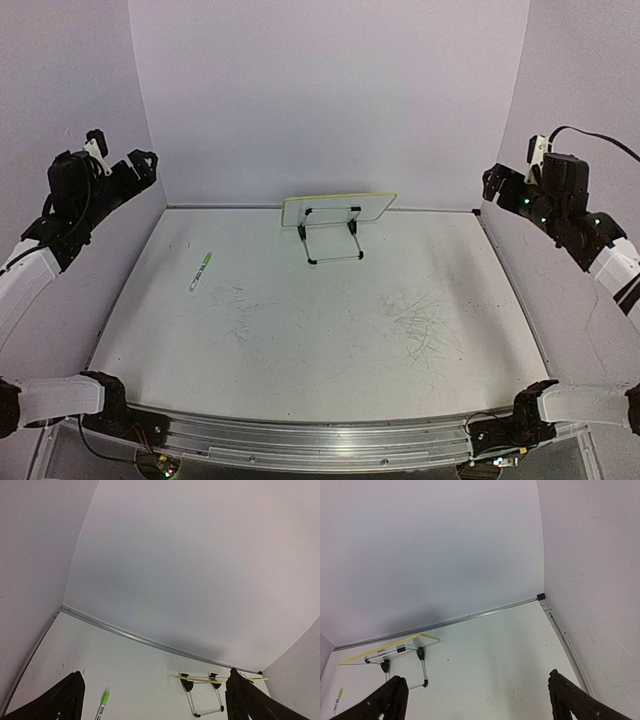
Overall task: Write a sentence on the whiteboard
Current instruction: Move the whiteboard stand to the corner of the board.
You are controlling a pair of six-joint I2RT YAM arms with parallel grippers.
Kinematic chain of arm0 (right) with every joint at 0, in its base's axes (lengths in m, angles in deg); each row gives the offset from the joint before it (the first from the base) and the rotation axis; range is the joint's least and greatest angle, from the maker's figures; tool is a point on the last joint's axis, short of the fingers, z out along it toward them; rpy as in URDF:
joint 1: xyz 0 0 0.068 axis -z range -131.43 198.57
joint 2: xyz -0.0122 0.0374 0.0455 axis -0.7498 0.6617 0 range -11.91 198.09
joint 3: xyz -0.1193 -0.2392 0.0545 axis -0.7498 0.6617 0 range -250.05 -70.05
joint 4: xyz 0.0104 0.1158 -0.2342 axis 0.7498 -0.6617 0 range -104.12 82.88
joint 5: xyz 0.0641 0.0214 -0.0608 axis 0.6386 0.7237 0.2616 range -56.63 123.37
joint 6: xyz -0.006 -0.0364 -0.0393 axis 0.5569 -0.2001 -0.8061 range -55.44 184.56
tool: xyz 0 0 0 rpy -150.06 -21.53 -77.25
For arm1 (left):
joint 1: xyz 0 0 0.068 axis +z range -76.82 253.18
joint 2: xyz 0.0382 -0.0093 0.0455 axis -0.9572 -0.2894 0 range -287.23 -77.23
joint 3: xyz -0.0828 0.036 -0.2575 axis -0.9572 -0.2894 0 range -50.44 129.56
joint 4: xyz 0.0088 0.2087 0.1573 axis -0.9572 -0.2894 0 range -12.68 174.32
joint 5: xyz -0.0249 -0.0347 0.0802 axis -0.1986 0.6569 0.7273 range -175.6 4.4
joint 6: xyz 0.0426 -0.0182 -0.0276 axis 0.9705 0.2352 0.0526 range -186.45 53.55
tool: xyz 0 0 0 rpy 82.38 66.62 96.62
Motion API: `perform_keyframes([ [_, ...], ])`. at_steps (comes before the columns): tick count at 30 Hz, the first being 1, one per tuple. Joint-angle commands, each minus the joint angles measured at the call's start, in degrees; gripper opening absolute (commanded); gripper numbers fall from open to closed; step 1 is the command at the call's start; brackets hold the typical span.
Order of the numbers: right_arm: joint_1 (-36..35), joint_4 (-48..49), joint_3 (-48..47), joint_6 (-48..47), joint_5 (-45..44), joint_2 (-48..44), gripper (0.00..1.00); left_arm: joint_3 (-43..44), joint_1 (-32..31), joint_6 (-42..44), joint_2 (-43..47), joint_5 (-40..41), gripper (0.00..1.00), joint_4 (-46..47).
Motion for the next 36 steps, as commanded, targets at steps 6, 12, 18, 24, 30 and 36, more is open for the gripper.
perform_keyframes([
  [6,0.1,2.6,3.4,3.0,-4.4,2.1,0.98,-1.9,0.1,-0.7,-4.5,-9.7,1.0,2.6],
  [12,0.0,4.0,4.1,2.1,5.1,6.2,0.98,-1.2,0.1,-1.9,-10.0,-17.8,0.99,2.4],
  [18,-7.6,10.1,1.5,4.7,16.3,18.7,0.98,-2.6,0.0,-4.5,-17.4,-25.6,0.99,2.6],
  [24,-9.7,24.7,1.5,15.0,32.4,31.0,0.94,-2.5,-6.2,-8.1,-28.0,-28.0,0.91,6.7],
  [30,-9.6,28.8,-2.2,19.2,36.4,40.6,0.83,1.7,-14.3,-15.7,-43.1,-29.9,0.66,18.2],
  [36,-8.0,31.1,-2.3,21.8,39.8,42.9,0.77,4.9,-19.1,-25.5,-57.7,-27.6,0.46,35.2],
])
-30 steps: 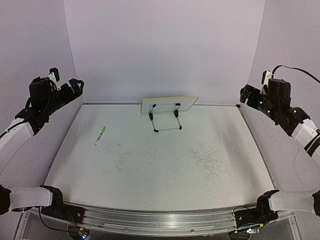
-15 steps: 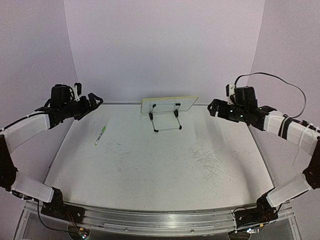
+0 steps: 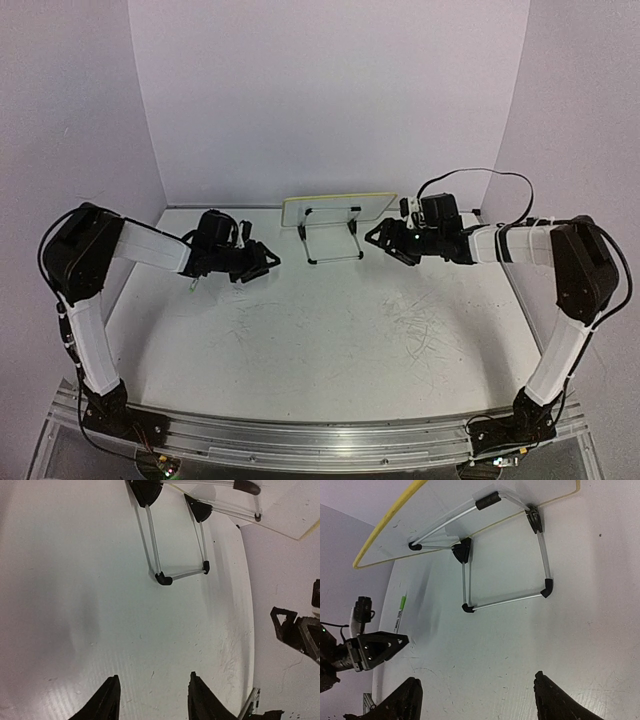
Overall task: Write a sentence on the whiteboard
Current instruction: Move the whiteboard stand to the corner of the board.
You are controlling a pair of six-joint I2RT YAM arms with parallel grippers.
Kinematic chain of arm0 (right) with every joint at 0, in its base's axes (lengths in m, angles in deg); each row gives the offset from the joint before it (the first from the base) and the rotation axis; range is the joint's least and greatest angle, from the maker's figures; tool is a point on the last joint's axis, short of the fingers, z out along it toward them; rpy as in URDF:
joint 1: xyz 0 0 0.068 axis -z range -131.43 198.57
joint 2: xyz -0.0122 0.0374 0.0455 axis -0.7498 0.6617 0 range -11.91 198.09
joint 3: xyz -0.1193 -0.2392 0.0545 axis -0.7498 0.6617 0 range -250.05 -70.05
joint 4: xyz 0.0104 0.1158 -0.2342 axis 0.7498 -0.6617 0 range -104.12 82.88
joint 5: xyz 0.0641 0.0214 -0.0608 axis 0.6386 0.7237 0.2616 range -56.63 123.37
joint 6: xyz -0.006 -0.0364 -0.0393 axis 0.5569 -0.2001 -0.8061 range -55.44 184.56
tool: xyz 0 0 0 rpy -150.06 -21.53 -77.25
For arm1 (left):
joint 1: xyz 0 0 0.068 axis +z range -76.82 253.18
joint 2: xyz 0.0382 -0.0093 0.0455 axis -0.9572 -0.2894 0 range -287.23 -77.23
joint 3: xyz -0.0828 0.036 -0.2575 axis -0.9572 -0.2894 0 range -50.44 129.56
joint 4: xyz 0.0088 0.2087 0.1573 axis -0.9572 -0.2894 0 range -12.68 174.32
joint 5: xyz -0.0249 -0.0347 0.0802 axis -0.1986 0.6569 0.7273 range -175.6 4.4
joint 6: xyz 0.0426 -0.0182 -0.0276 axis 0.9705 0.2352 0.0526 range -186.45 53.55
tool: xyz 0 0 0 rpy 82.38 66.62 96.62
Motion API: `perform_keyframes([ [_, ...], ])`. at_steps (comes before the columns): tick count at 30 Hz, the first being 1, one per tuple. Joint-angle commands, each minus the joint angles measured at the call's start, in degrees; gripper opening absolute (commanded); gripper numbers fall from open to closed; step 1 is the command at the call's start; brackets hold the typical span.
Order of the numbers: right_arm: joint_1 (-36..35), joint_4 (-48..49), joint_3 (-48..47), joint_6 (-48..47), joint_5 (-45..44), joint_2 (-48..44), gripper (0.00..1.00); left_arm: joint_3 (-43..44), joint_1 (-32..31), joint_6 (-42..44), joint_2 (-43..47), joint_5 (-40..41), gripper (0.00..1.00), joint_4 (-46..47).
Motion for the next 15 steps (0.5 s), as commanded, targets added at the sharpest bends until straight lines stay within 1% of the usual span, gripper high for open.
perform_keyframes([
  [1,1.3,5.7,-1.4,2.8,3.6,-0.9,0.77,3.3,-1.8,-10.9,-8.3,0.4,0.45,20.8],
  [4,1.8,5.7,0.9,2.4,3.3,-3.2,0.77,4.4,-2.1,-15.8,-14.5,1.8,0.42,31.4],
  [6,2.5,5.7,2.6,2.0,3.1,-4.8,0.77,6.7,-2.3,-16.9,-19.1,3.6,0.39,34.6],
  [10,3.2,5.7,5.7,1.7,2.8,-7.7,0.77,12.2,-2.6,-16.7,-24.5,7.9,0.39,35.9],
  [15,3.5,5.8,7.4,1.2,2.4,-9.8,0.78,19.2,-3.2,-19.4,-30.2,9.4,0.38,36.0],
])
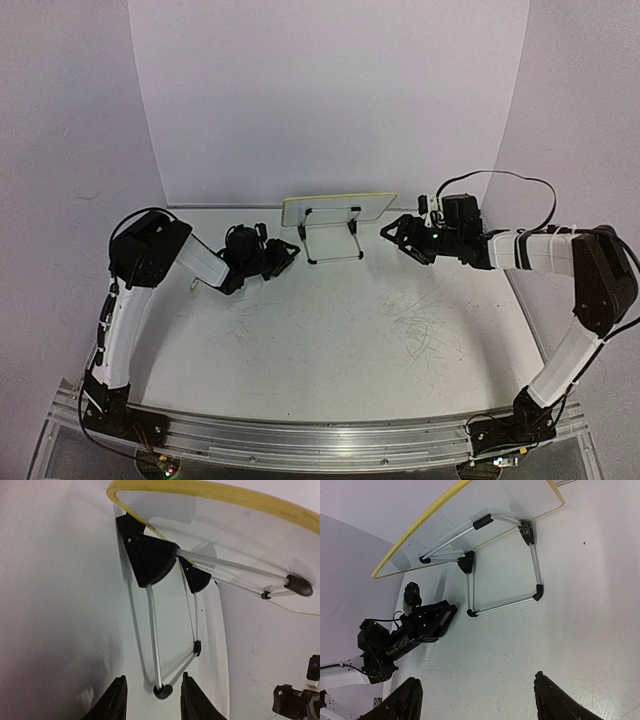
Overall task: Write a sentence on the whiteboard
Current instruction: Move the whiteboard stand to the corner of the board.
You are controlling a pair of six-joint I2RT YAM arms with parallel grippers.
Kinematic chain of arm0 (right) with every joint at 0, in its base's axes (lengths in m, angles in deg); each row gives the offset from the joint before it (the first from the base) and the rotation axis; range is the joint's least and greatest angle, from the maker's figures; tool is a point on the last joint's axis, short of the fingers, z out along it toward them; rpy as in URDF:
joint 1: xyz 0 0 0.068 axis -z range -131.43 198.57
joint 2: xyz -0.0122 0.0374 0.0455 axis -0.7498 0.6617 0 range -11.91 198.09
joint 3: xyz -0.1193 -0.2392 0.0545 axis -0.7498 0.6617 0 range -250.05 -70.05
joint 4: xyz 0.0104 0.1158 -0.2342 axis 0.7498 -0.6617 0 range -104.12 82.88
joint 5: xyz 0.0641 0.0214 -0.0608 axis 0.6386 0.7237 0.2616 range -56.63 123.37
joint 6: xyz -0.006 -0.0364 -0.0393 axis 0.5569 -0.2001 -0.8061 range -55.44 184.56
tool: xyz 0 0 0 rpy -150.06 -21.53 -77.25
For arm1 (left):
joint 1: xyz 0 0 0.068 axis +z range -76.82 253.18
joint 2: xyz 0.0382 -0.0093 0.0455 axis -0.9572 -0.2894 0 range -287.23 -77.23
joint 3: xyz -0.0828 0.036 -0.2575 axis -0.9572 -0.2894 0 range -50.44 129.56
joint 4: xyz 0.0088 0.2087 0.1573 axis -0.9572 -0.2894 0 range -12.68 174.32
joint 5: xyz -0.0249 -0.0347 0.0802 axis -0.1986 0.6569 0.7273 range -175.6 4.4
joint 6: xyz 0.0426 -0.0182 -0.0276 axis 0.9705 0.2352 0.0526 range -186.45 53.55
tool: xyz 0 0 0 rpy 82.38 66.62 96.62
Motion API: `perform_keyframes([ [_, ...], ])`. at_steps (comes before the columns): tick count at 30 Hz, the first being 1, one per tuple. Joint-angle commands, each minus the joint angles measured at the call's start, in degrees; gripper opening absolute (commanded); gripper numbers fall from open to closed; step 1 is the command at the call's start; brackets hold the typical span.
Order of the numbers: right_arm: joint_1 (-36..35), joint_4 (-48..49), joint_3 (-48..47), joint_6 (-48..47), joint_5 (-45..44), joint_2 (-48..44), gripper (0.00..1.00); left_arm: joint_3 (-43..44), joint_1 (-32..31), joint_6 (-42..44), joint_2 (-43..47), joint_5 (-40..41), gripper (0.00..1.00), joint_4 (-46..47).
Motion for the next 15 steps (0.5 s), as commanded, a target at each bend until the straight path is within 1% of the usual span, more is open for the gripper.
perform_keyframes([
  [1,0.4,2.4,1.1,-0.6,-0.1,-3.2,0.78,6.4,-1.0,-3.4,-4.2,3.8,0.38,4.9],
  [4,0.4,2.5,1.1,-0.4,0.2,-3.2,0.78,7.6,-1.8,-5.0,-6.1,5.4,0.38,4.9],
  [9,0.5,2.7,0.9,-0.4,0.7,-3.4,0.78,10.6,-3.0,-5.5,-9.0,5.5,0.36,4.9],
  [13,0.4,2.7,1.5,-0.5,0.7,-4.2,0.78,10.9,-3.6,-6.7,-10.0,6.2,0.32,4.9],
  [15,0.4,2.7,2.1,-0.5,0.7,-4.7,0.78,10.8,-3.9,-6.8,-10.1,6.6,0.28,4.9],
])
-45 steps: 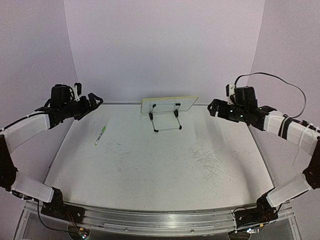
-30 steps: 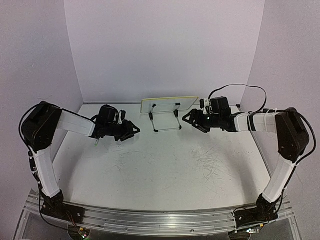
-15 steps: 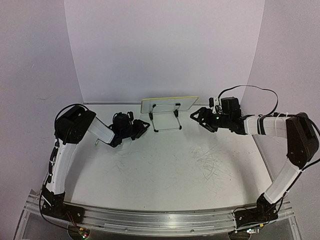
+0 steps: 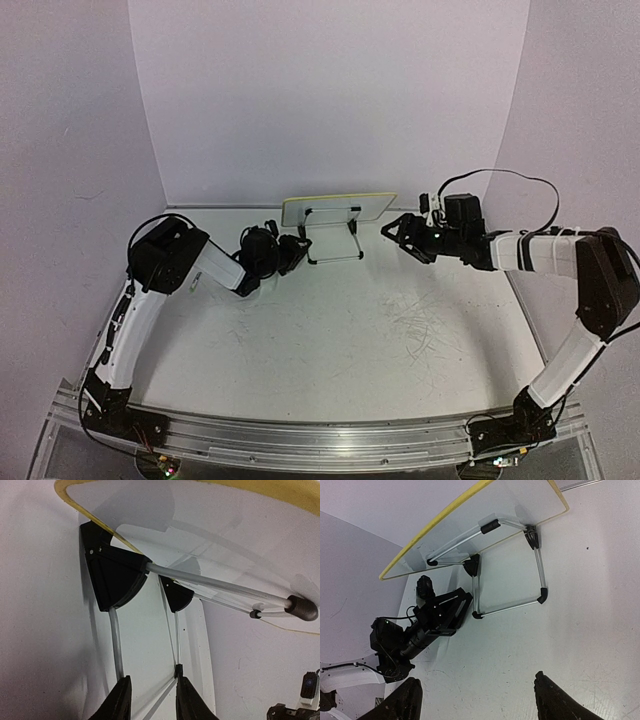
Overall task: Write a sentence on the whiteboard
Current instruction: Move the whiteboard stand to the corner of the board.
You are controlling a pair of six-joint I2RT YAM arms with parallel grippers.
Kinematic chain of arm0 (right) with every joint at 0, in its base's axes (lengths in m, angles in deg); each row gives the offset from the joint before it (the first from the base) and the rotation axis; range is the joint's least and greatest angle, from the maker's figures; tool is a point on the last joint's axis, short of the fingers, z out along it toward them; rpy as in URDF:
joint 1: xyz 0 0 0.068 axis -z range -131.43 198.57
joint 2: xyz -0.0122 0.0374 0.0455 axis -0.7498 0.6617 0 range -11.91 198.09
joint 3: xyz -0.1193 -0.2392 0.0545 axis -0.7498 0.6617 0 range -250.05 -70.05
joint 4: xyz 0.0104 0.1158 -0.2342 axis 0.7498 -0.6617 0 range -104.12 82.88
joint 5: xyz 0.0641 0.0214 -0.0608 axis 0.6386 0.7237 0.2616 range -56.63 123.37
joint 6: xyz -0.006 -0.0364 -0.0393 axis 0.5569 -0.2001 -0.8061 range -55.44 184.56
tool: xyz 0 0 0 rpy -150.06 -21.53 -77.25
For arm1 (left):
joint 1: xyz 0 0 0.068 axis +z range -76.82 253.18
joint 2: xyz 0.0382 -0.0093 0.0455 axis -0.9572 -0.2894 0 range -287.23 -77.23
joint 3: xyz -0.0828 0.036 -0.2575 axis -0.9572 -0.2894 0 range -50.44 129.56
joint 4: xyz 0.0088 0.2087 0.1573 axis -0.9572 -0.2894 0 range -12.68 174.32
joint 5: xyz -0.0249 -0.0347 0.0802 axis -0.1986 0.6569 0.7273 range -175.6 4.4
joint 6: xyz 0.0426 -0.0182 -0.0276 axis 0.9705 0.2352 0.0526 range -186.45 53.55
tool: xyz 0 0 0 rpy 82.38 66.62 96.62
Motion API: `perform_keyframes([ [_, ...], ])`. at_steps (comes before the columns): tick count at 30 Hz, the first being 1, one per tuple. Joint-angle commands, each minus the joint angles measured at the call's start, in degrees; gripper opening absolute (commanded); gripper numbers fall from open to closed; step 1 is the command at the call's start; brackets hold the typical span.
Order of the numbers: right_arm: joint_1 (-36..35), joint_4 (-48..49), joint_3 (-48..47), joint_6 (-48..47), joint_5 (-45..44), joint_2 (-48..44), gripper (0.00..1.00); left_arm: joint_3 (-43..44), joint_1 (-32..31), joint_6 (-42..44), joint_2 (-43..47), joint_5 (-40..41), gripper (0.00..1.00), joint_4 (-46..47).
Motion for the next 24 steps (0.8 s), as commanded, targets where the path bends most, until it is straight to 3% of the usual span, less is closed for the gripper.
perform_keyframes([
  [1,0.3,1.8,1.4,-0.5,0.5,-3.4,0.78,0.9,-1.2,-1.3,-2.1,1.3,0.26,-0.5],
  [6,0.2,1.8,2.9,-0.5,-0.1,-4.5,0.78,0.1,-2.2,-0.8,-1.6,2.2,0.16,-0.8],
  [17,0.2,2.0,3.9,-0.5,-0.5,-4.6,0.78,-8.8,-2.8,8.8,9.7,18.2,0.35,-12.2],
  [24,0.3,2.0,3.8,-0.4,-0.3,-4.4,0.78,0.9,-3.1,7.8,4.4,15.8,0.42,-20.6],
])
